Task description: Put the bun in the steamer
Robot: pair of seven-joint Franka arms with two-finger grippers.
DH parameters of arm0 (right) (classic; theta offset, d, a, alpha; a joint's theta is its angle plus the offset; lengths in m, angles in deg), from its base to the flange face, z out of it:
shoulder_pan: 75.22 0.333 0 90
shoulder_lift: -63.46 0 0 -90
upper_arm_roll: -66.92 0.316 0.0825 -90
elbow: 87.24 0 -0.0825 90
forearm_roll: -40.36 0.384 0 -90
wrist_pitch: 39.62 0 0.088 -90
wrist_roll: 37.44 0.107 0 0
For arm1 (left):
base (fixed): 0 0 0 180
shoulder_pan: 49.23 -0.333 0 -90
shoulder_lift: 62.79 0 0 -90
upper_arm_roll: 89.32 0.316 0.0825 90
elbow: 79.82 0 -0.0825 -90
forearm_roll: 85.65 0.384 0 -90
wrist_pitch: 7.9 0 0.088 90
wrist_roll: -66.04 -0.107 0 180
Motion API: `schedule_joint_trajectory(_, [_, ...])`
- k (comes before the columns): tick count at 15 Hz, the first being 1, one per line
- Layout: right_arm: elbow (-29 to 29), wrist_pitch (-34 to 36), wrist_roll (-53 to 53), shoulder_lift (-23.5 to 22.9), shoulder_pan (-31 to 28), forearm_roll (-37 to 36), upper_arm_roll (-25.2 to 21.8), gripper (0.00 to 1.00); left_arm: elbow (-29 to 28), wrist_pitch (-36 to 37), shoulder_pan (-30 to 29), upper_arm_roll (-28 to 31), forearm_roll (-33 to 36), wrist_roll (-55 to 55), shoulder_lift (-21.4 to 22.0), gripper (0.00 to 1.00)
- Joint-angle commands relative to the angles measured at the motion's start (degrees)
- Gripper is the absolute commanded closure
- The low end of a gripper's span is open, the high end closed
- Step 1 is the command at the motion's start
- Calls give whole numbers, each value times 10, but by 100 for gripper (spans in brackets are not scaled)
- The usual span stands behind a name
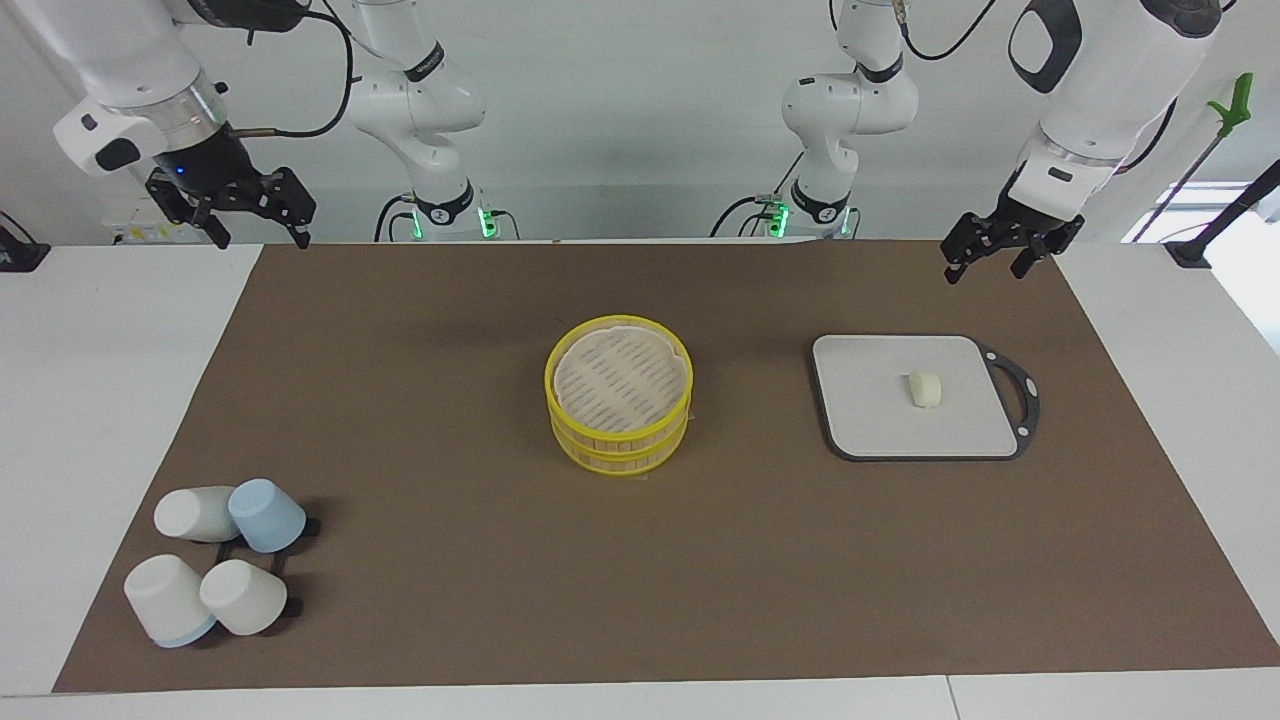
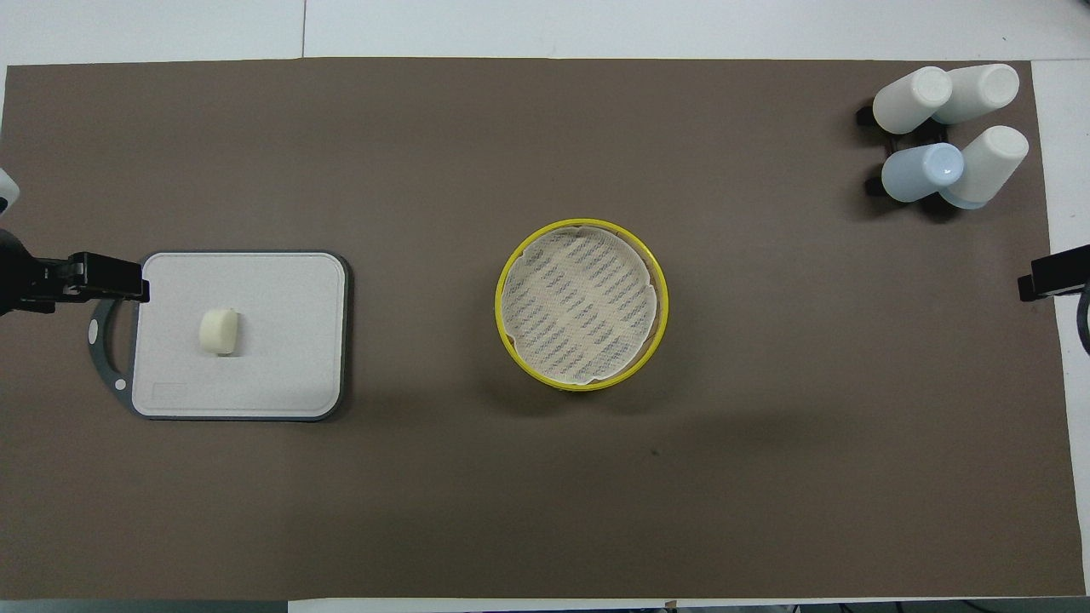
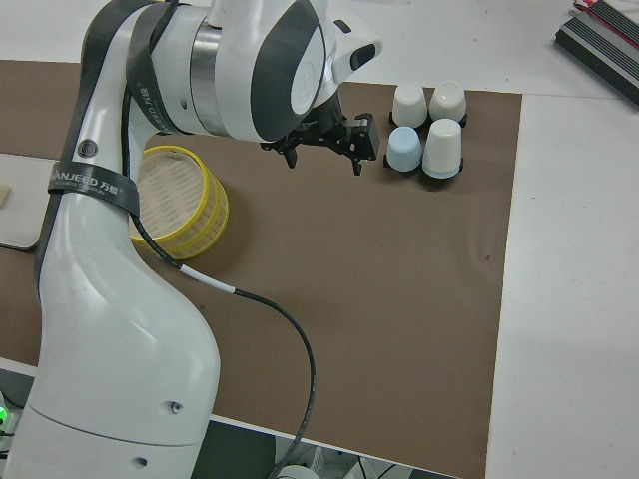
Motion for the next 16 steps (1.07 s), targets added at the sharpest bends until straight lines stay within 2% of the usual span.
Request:
schedule_joint_trajectory(1, [8, -11, -13, 8, 0, -4, 1, 0, 6, 13, 5, 4, 0, -6, 5, 0])
schedule_joint_trajectory(5, [3, -25, 1, 2, 6, 6, 18, 0, 6, 13, 5, 4, 0, -6, 5, 0])
schedule_joint_trajectory(6, [2, -27, 25, 0, 17, 11, 39, 0, 6, 12, 5, 4, 0, -6, 5, 0])
schedule_joint_trajectory(7, [-3, -32, 96, -10, 25, 17, 77, 0, 6, 12, 5, 4, 0, -6, 5, 0])
schedule_joint_trajectory(9, [-46, -46, 209, -51, 32, 35, 141, 0, 3, 8, 5, 4, 0, -6, 5, 0])
schedule_joint_trajectory(11, [-80, -50, 251, -109, 91, 26, 156, 0, -12, -5, -1, 4, 0, -11, 13, 0])
schedule_joint_trajectory(14, [-182, -60, 370, -231, 221, -34, 154, 0, -118, -92, -13, 8, -1, -53, 41, 0])
schedule_joint_trajectory(16, [-193, -108, 438, -268, 256, -32, 156, 0, -202, -163, -18, 8, -1, -60, 55, 0])
